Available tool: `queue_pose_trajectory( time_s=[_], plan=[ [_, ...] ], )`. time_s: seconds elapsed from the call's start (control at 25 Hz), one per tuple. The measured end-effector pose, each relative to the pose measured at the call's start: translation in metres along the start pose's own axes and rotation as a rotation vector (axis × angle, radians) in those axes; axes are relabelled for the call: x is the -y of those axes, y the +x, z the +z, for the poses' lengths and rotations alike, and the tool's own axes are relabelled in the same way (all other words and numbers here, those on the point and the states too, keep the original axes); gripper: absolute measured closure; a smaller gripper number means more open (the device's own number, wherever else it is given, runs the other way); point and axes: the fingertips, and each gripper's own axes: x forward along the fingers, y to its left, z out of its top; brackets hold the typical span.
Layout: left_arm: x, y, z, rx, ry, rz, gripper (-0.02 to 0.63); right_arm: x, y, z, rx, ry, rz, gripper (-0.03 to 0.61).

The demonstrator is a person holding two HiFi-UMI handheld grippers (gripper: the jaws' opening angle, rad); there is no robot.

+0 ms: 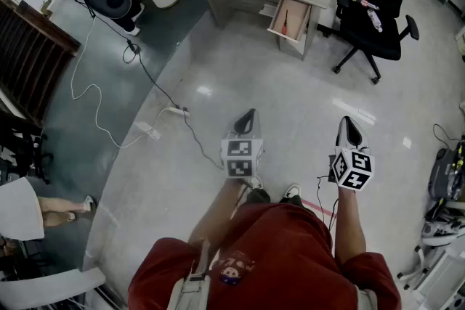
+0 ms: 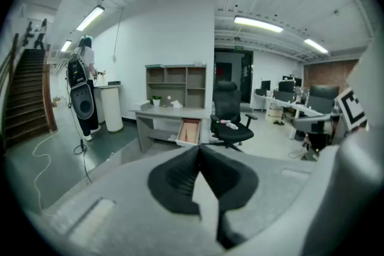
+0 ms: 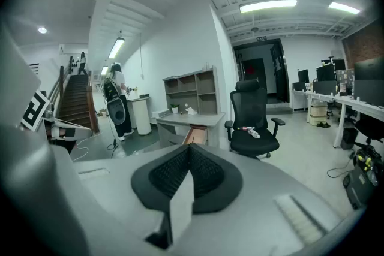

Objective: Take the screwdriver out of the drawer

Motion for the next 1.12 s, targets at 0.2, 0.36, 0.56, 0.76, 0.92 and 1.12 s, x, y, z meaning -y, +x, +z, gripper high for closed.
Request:
queue_pose_trajectory(
  time_s=[0.2, 0.36, 0.56, 0.76, 0.92, 1.12],
  plan=[
    [0.023, 0.003, 0.002, -0.001, -0.006, 0.008, 0.615, 0.016, -0.003, 0.002, 0.0, -0.006, 0.018, 0.577],
    [0.04, 0.007, 0.0, -0.016, 0.005, 0.002, 0.615, 0.029, -0.007, -0.002, -0.008, 0.007, 0.018, 0.577],
    [0.066, 0.011, -0.004, -0.043, 0.017, -0.007, 0.615, 0.048, -0.014, -0.01, -0.03, 0.036, 0.027, 0.577],
    [0.104, 0.023, -0.008, -0.066, 0.011, -0.024, 0.615, 0.077, -0.021, -0.02, -0.045, 0.074, 0.053, 0.577],
    [0.122, 0.02, -0.017, -0.088, 0.018, -0.021, 0.615, 0.09, -0.029, -0.033, -0.066, 0.099, 0.06, 0.577],
    [0.142, 0.025, -0.022, -0.103, 0.017, -0.022, 0.615, 0.108, -0.033, -0.044, -0.099, 0.122, 0.069, 0.577]
  ],
)
